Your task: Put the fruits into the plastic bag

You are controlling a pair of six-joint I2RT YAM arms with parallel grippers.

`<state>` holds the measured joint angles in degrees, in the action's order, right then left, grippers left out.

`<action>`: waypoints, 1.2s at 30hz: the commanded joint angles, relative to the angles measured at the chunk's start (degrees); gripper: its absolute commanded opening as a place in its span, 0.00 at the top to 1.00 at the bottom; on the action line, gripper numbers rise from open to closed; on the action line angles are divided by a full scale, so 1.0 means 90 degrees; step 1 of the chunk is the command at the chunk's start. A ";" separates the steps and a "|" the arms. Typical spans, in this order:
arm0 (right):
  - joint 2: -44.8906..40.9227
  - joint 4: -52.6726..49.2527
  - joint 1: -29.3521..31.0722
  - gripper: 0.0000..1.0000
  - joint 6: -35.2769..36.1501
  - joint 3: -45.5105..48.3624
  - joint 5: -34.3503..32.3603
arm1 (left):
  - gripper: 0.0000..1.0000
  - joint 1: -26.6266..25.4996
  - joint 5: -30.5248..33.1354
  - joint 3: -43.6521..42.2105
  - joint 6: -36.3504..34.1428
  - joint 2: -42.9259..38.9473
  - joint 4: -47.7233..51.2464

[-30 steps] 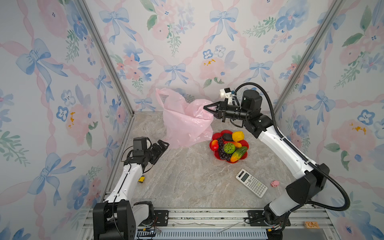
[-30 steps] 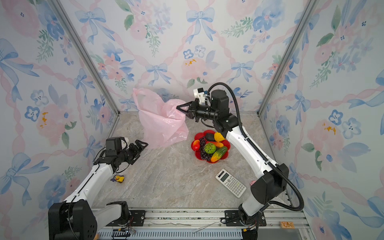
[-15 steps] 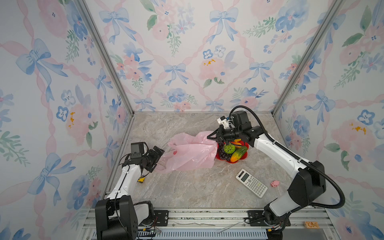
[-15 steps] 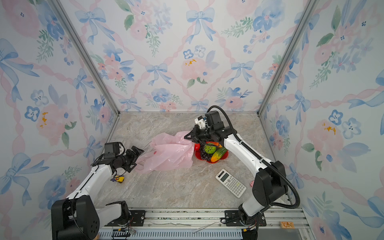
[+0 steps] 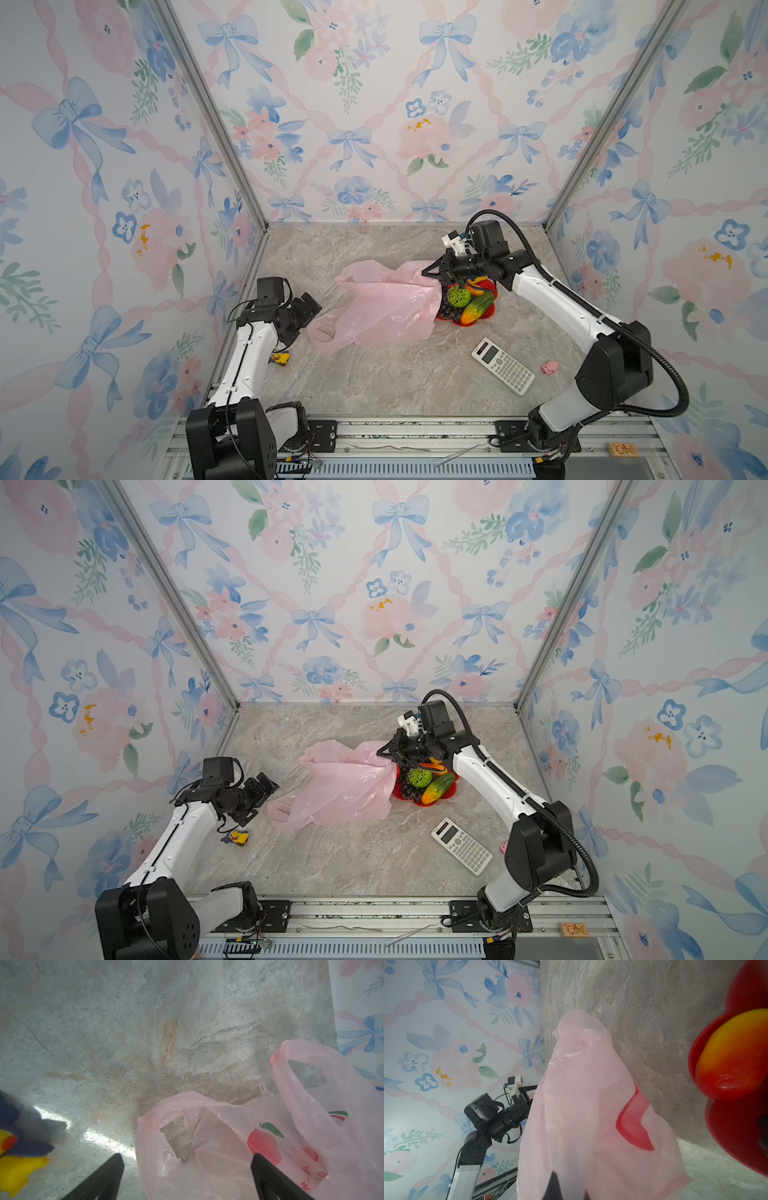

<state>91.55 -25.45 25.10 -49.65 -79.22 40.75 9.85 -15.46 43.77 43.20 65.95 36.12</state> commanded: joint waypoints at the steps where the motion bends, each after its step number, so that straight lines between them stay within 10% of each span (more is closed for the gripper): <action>1: 0.0121 0.0081 -0.0030 1.00 0.0019 0.0090 0.0116 | 0.02 0.0029 -0.0207 -0.0380 -0.0288 0.0124 0.0330; 18: 0.0140 0.0171 0.0128 1.00 -0.0107 0.0084 -0.0023 | 0.15 0.0000 -0.0462 -0.0770 -0.0176 0.0961 -0.0816; 31: 0.0326 0.0089 0.0216 0.98 -0.0109 0.0021 -0.0060 | 0.58 0.0009 -0.0445 -0.0849 -0.0144 0.1354 -0.1426; 36: 0.0326 -0.0020 0.0266 0.94 -0.0041 -0.0031 -0.0091 | 1.00 0.0067 -0.0455 -0.0706 -0.0239 0.1445 -0.1514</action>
<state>94.15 -24.56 26.79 -50.33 -78.83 40.27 9.91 -19.68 36.14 41.69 78.76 23.35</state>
